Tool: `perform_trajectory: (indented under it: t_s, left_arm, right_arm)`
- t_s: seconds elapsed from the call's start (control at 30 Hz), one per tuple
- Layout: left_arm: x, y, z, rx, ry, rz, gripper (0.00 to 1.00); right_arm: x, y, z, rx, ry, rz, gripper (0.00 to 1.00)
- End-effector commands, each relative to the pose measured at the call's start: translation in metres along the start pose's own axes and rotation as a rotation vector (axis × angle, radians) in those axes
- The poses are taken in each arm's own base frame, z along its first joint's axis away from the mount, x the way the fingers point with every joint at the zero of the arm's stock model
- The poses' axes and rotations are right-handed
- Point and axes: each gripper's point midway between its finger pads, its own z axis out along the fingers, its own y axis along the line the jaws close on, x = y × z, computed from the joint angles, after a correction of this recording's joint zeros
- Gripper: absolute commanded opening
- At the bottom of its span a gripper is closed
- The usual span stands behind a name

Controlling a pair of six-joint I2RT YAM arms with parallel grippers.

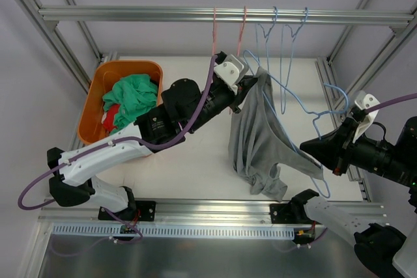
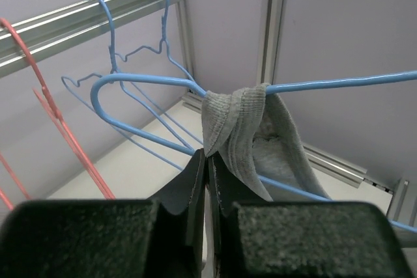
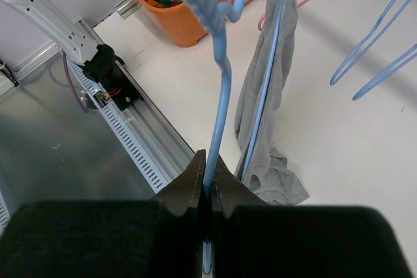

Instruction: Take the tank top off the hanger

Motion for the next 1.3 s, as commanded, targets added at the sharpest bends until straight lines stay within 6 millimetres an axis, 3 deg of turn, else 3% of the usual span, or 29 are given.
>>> perform_trajectory:
  t_s: [0.0,0.03,0.07,0.17,0.27,0.37,0.53,0.67,0.7,0.87,0.9,0.93,1.0,1.03,1.07,1.1,1.13,1.17,1.2,1.23,1.27]
  left_arm:
    - [-0.035,0.017,-0.011,-0.061,-0.094,-0.060,0.00]
    - [-0.034,0.024,-0.014,-0.097,-0.092,-0.072,0.00]
    - [-0.035,0.043,-0.021,-0.206,-0.093,-0.106,0.00]
    - [-0.035,0.087,-0.053,-0.445,-0.105,-0.155,0.00]
    - [-0.044,0.117,-0.087,-0.585,-0.162,-0.195,0.00]
    - [-0.058,0.134,-0.115,-0.652,-0.197,-0.221,0.00]
    - [-0.054,0.139,-0.129,-0.664,-0.179,-0.210,0.00]
    - [-0.037,0.122,-0.137,-0.547,-0.148,-0.243,0.00]
    - [-0.033,0.117,-0.138,-0.516,-0.136,-0.235,0.00]
    - [-0.031,0.085,-0.140,-0.306,-0.090,-0.298,0.00]
    - [-0.033,0.070,-0.139,-0.219,-0.089,-0.318,0.00]
    - [-0.033,0.071,-0.143,-0.219,-0.083,-0.316,0.00]
    - [-0.030,0.036,-0.147,-0.017,-0.060,-0.347,0.00]
    - [-0.026,0.019,-0.151,0.079,-0.045,-0.349,0.00]
    - [-0.015,-0.012,-0.161,0.255,-0.012,-0.360,0.00]
    - [-0.007,-0.029,-0.167,0.345,0.014,-0.363,0.00]
    - [0.002,-0.045,-0.174,0.437,0.045,-0.369,0.00]
    - [0.023,-0.059,-0.180,0.509,0.099,-0.371,0.00]
    - [0.033,-0.074,-0.189,0.597,0.134,-0.381,0.00]
    - [0.047,-0.079,-0.190,0.609,0.169,-0.394,0.00]
    - [0.072,-0.083,-0.192,0.605,0.232,-0.419,0.00]
  right_arm:
    - [0.001,-0.007,0.006,0.016,0.010,-0.034,0.00]
    - [0.004,-0.010,0.007,0.024,0.024,-0.038,0.00]
    - [0.010,-0.014,0.007,0.038,0.047,-0.054,0.00]
    - [0.034,-0.016,0.012,0.002,0.144,-0.102,0.00]
    - [0.064,-0.007,0.014,-0.105,0.255,-0.155,0.00]
    - [0.079,0.009,0.009,-0.241,0.296,-0.219,0.00]
    - [0.062,0.013,-0.014,-0.268,0.163,-0.321,0.00]
    - [0.030,0.017,-0.035,-0.251,-0.055,-0.389,0.00]
    - [0.030,0.018,-0.038,-0.257,-0.083,-0.396,0.00]
    - [0.037,0.042,-0.028,-0.426,-0.044,-0.438,0.00]
    - [0.033,0.041,-0.022,-0.422,-0.034,-0.445,0.00]
    - [0.028,0.041,-0.019,-0.421,-0.051,-0.453,0.00]
    - [0.008,0.033,-0.010,-0.345,-0.113,-0.441,0.00]
    - [-0.022,0.029,0.002,-0.289,-0.228,-0.440,0.00]
    - [-0.039,0.019,0.001,-0.203,-0.312,-0.411,0.00]
    - [-0.051,0.019,0.000,-0.187,-0.381,-0.372,0.00]
    - [-0.077,0.020,0.011,-0.175,-0.514,-0.350,0.00]
    - [-0.088,0.025,-0.005,-0.189,-0.636,-0.340,0.00]
    - [-0.095,0.030,-0.008,-0.218,-0.710,-0.297,0.00]
    - [-0.125,0.039,-0.030,-0.244,-0.908,-0.304,0.00]
    - [-0.118,0.036,-0.015,-0.249,-0.935,-0.287,0.00]
